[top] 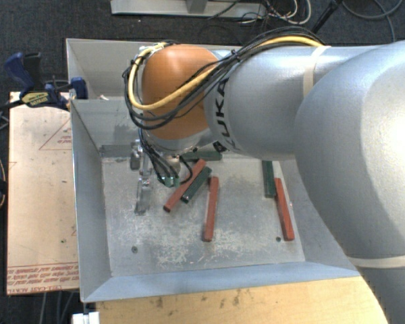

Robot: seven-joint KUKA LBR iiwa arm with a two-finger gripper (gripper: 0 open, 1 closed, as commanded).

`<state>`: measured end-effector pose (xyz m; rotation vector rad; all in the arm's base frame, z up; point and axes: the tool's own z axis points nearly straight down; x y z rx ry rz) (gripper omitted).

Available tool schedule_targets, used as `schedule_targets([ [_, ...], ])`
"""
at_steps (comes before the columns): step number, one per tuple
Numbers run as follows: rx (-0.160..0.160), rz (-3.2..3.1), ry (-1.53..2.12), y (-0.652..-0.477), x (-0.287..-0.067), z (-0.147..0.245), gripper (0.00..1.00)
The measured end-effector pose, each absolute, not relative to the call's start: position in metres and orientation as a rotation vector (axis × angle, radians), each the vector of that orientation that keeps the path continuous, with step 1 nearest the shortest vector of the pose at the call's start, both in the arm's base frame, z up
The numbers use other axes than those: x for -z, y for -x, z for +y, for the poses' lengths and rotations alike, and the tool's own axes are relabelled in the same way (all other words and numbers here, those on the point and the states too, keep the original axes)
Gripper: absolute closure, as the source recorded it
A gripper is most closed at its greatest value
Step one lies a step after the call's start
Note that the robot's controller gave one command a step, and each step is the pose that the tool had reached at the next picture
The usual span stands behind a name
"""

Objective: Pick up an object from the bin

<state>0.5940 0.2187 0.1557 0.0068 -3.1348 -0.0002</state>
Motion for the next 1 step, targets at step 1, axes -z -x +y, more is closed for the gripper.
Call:
schedule_targets([
  [1,0.002,-3.142,-0.002,-0.5961,-0.1605,0.2179,0.00],
])
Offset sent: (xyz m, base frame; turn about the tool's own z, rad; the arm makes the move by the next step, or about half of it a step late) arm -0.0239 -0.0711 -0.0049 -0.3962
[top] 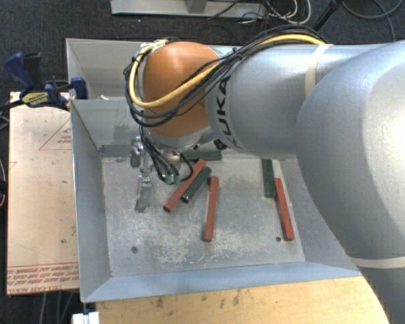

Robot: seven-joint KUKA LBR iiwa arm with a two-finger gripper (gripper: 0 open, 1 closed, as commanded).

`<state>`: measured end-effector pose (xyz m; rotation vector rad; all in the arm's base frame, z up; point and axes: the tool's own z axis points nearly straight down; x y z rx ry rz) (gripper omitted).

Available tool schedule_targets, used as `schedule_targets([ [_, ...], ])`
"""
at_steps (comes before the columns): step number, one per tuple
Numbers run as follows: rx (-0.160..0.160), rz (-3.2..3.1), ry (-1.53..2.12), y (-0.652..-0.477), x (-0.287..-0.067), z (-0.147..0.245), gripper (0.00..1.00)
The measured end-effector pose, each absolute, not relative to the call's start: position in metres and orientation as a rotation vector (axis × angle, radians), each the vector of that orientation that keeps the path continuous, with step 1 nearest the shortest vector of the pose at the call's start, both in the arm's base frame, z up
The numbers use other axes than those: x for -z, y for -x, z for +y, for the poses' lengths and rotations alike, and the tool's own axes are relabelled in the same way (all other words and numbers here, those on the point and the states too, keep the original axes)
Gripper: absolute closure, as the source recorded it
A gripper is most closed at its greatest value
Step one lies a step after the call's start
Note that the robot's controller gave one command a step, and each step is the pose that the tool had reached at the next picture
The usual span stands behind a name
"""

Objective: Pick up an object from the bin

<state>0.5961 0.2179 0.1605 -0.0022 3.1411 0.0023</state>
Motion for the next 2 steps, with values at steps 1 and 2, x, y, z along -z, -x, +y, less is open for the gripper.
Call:
schedule_targets([
  [1,-0.006,3.124,0.302,-0.583,-0.157,0.192,0.00],
  [2,-0.002,3.076,0.621,-0.583,-0.126,0.128,0.00],
])
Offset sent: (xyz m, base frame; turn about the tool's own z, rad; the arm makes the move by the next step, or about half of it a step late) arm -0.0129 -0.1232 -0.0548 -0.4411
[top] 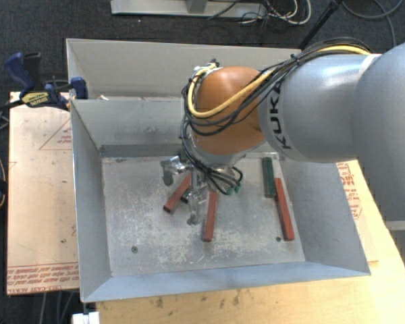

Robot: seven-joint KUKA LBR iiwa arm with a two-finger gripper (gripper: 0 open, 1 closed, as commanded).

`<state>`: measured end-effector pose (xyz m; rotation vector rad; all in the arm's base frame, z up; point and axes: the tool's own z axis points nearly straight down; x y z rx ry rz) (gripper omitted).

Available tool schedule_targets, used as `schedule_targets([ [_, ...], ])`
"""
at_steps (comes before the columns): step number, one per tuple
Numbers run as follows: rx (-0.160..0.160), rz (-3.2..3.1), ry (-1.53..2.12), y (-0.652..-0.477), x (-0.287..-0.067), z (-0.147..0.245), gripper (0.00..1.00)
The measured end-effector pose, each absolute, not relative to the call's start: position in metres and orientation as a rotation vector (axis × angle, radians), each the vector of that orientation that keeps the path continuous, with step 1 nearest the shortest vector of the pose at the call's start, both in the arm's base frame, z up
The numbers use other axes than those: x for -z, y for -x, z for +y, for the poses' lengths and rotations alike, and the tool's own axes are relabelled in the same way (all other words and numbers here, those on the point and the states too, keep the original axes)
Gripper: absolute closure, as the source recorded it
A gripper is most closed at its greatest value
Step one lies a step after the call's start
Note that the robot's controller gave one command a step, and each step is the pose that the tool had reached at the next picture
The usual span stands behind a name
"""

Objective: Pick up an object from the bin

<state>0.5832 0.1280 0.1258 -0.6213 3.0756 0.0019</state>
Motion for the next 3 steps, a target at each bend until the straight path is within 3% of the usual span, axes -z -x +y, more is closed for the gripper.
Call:
schedule_targets([
  [1,0.007,3.004,0.927,-0.617,-0.122,0.108,0.00],
  [2,-0.004,2.939,1.103,-0.604,-0.071,0.132,1.00],
  [3,-0.005,2.939,1.103,-0.604,-0.071,0.132,1.00],
])
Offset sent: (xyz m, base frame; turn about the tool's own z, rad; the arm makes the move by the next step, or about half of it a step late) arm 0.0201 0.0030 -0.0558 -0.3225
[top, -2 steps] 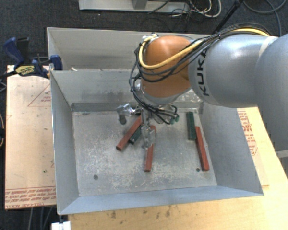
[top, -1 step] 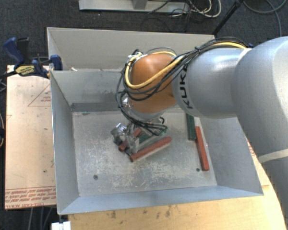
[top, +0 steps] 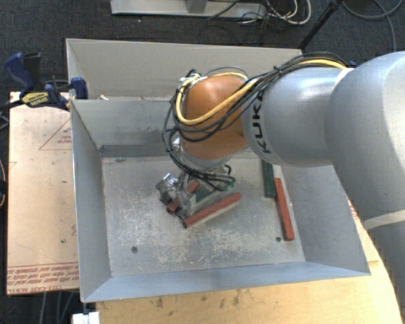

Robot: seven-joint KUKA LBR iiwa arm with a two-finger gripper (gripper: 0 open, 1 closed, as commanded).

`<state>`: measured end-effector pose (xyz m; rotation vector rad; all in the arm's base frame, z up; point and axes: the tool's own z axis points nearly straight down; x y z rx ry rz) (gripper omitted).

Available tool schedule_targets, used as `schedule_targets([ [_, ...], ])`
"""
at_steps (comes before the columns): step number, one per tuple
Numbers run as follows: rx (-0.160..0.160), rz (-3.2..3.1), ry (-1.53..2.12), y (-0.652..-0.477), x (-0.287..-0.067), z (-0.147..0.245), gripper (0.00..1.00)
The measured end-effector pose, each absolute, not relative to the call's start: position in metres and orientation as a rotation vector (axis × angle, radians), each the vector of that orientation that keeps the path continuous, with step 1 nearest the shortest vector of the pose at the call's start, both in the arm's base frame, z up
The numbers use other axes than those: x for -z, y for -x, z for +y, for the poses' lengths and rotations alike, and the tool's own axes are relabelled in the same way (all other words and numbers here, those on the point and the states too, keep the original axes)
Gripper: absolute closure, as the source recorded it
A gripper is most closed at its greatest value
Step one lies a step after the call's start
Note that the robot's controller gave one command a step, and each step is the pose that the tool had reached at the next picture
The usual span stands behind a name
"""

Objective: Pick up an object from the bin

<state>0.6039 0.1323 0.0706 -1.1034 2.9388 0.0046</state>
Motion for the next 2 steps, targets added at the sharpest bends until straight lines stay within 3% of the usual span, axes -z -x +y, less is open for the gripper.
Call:
schedule_targets([
  [1,-0.009,2.985,0.991,-0.599,-0.091,0.114,1.00],
  [2,0.004,2.626,1.710,-0.646,-0.195,0.058,1.00],
])
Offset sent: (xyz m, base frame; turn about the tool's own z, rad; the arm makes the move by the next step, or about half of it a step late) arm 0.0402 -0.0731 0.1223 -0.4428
